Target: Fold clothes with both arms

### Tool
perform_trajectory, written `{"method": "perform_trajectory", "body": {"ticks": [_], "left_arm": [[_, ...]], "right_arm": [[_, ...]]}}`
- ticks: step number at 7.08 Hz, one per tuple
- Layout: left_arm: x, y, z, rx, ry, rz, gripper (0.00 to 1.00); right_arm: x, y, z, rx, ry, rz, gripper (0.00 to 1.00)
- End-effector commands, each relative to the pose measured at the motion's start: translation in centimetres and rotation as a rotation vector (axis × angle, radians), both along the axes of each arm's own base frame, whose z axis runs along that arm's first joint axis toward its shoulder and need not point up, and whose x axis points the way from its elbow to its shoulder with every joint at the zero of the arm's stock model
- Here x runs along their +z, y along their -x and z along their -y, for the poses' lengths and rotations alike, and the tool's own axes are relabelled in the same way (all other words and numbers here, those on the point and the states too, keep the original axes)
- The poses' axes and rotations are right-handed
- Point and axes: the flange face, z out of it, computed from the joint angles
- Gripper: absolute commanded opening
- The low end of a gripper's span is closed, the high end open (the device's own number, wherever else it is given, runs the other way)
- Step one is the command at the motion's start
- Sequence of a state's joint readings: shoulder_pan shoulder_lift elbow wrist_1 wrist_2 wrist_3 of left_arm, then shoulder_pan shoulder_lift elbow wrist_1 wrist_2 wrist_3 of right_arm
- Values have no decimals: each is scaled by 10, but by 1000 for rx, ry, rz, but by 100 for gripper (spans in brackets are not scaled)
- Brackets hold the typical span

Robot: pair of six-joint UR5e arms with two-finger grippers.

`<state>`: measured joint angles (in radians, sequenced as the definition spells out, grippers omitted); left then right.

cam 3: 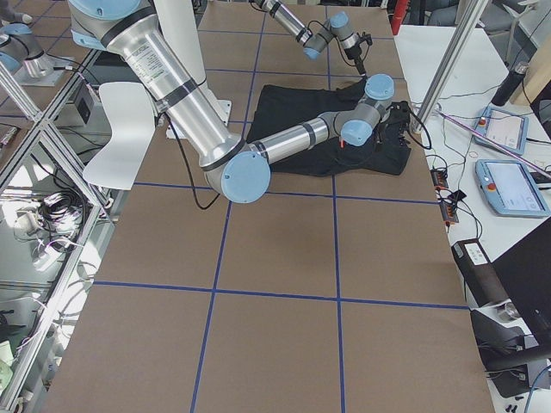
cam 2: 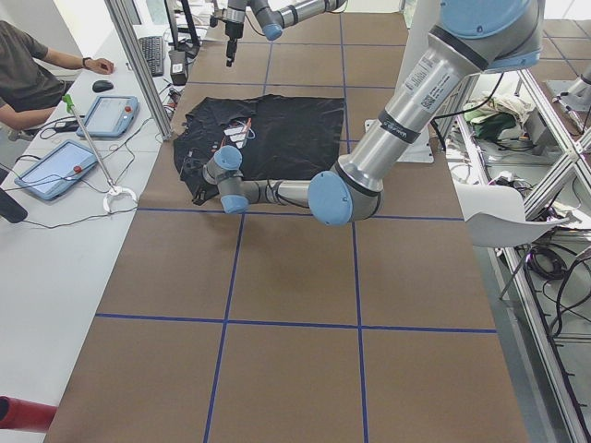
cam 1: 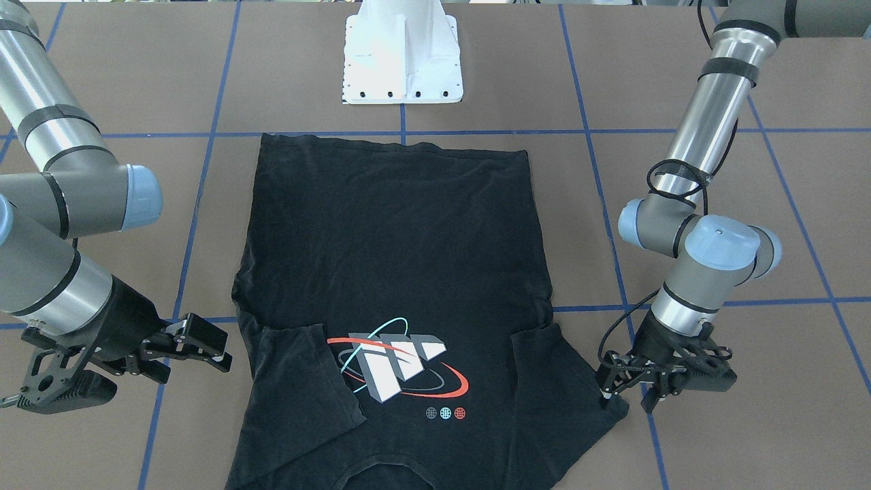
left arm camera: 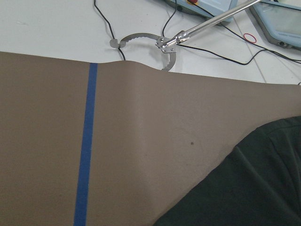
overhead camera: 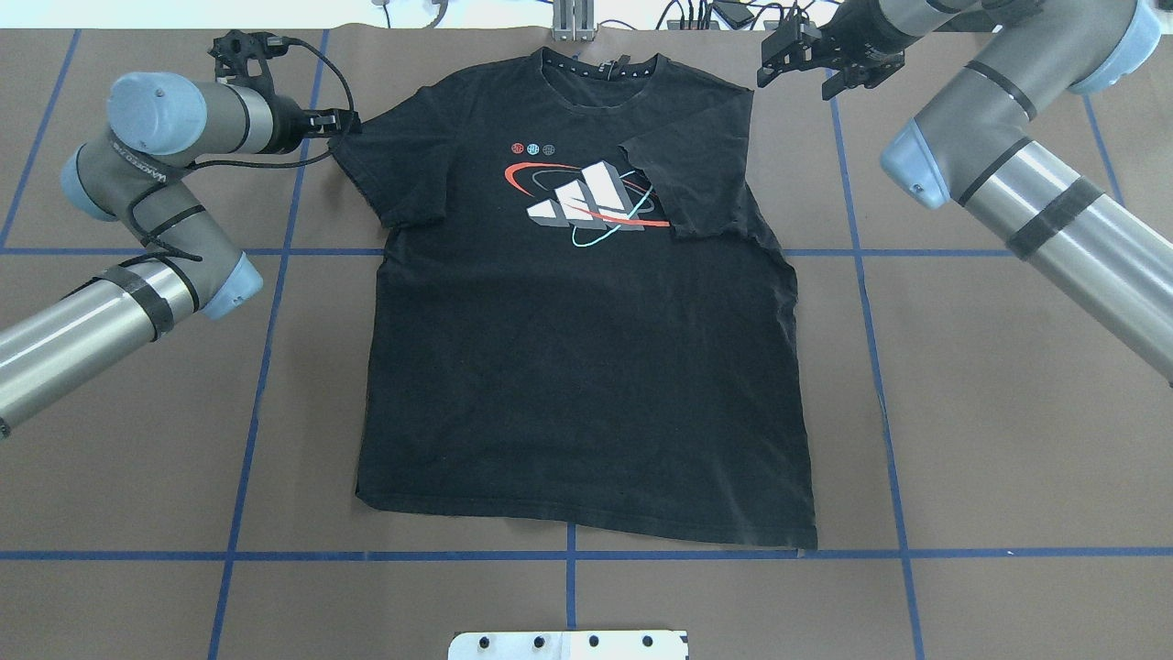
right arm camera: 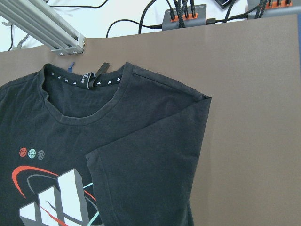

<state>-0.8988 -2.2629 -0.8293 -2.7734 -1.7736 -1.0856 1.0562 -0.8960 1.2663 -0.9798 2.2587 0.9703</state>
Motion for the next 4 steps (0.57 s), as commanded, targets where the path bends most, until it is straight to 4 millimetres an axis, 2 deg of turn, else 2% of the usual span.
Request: {"method": "perform_trajectory", "body": {"ticks": [1, 3, 4], "left_arm": [[11, -10, -4, 9, 16, 15, 64], [12, -10, -4, 8, 17, 17, 56], [11, -11, -3, 8, 17, 17, 55]], "right_arm": [[1, 0, 0, 1, -1, -4, 100], [0, 1, 1, 1, -1, -4, 100], [1, 1, 2, 2, 0, -5, 100]]}}
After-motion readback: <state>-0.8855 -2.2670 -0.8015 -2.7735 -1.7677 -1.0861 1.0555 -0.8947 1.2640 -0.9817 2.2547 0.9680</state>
